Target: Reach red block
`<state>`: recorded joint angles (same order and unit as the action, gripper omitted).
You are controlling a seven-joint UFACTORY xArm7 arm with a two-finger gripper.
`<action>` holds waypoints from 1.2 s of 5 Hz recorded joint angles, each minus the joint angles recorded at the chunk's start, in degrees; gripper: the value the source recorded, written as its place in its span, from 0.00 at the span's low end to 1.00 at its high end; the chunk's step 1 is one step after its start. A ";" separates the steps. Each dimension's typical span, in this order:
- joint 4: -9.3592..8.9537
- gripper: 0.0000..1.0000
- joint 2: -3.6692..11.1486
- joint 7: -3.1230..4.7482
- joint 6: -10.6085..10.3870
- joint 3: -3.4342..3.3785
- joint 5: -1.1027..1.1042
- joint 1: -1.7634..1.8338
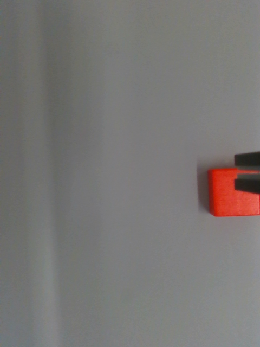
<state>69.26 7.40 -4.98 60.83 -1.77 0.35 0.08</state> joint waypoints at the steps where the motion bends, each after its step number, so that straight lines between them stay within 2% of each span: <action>1: 0.00 0.00 0.00 0.00 0.00 0.00 0.00 0.00; 2: -1.89 0.00 0.96 -0.47 -2.70 -0.08 0.23 0.22; 3: -1.89 0.00 0.96 -0.47 -2.70 -0.08 0.23 0.22; 4: -3.74 0.00 1.90 -0.94 -5.36 -0.15 0.45 0.44; 5: -3.74 0.00 1.90 -0.94 -5.36 -0.15 0.45 0.44; 6: -5.54 0.00 2.82 -1.39 -7.93 -0.22 0.66 0.65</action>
<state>63.71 10.22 -6.37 52.90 -1.99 1.01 0.73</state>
